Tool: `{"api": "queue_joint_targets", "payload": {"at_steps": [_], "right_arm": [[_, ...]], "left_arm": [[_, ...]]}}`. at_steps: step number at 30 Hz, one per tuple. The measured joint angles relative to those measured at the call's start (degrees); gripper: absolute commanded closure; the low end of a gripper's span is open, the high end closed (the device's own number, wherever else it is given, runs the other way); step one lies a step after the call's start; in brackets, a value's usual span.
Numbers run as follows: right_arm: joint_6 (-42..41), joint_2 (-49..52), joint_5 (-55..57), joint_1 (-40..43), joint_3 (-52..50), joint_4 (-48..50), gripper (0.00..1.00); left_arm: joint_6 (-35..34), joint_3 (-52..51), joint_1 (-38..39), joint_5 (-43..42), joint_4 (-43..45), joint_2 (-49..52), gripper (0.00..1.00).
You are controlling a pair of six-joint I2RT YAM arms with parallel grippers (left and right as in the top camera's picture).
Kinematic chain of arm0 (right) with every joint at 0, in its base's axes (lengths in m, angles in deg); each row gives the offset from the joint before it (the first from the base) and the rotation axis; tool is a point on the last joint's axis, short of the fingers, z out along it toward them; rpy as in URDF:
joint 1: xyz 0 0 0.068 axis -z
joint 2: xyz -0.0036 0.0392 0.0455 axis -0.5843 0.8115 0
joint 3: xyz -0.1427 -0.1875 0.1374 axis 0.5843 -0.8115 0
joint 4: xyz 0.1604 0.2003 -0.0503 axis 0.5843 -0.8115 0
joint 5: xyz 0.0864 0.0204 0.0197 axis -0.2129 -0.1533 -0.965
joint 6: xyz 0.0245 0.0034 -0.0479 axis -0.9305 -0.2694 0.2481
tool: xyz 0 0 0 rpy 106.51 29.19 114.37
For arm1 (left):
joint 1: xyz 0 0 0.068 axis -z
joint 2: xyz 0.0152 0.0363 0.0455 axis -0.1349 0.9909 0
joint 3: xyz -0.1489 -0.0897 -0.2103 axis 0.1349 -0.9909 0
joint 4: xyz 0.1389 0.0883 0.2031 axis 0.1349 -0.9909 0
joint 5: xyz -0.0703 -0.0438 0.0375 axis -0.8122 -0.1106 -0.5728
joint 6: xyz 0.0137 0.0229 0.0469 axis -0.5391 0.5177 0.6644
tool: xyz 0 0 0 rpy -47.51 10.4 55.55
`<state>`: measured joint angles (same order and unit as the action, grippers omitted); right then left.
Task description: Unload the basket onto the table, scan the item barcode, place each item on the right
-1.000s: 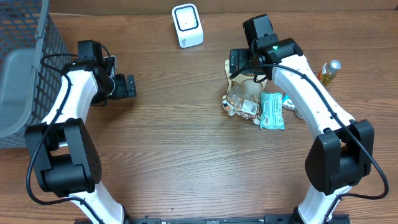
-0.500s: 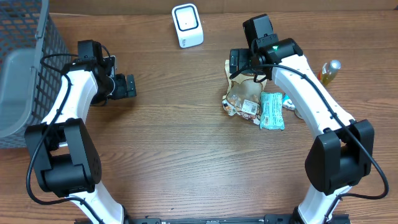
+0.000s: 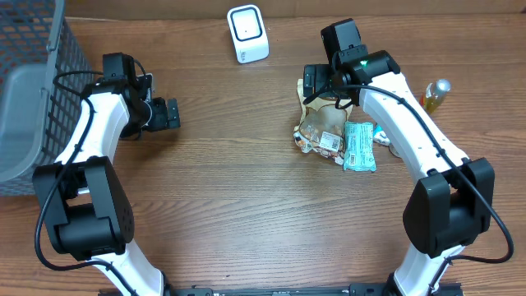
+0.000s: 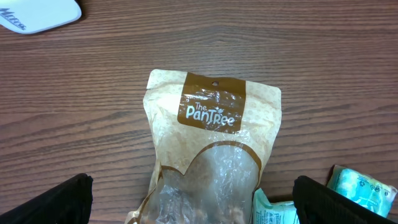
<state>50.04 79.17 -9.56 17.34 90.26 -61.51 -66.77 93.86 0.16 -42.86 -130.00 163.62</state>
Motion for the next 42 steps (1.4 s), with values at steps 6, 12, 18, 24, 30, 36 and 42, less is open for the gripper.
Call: {"api": "queue_joint_targets", "payload": {"at_steps": [6, 12, 18, 24, 30, 36, 42], "right_arm": [[0.0, 0.0, 0.0, 0.0, 0.0, 0.0, 0.0], [0.0, 0.0, 0.0, 0.0, 0.0, 0.0, 0.0], [0.0, 0.0, 0.0, 0.0, 0.0, 0.0, 0.0], [0.0, 0.0, 0.0, 0.0, 0.0, 0.0, 0.0], [0.0, -2.6, 0.0, -0.6, 0.0, -0.1, 0.0], [0.0, -11.8, 0.0, -1.1, 0.0, -0.1, 0.0], [0.0, -23.0, 0.0, -1.1, 0.0, 0.0, 0.0]], "left_arm": [[0.0, 0.0, 0.0, 0.0, 0.0, 0.0, 0.01], [0.0, 0.0, 0.0, 0.0, 0.0, 0.0, 0.0], [0.0, 0.0, 0.0, 0.0, 0.0, 0.0, 0.01], [0.0, 0.0, 0.0, 0.0, 0.0, 0.0, 0.0], [0.0, 0.0, 0.0, 0.0, 0.0, 0.0, 0.0], [0.0, 0.0, 0.0, 0.0, 0.0, 0.0, 0.0], [0.0, 0.0, 0.0, 0.0, 0.0, 0.0, 0.01]]}}
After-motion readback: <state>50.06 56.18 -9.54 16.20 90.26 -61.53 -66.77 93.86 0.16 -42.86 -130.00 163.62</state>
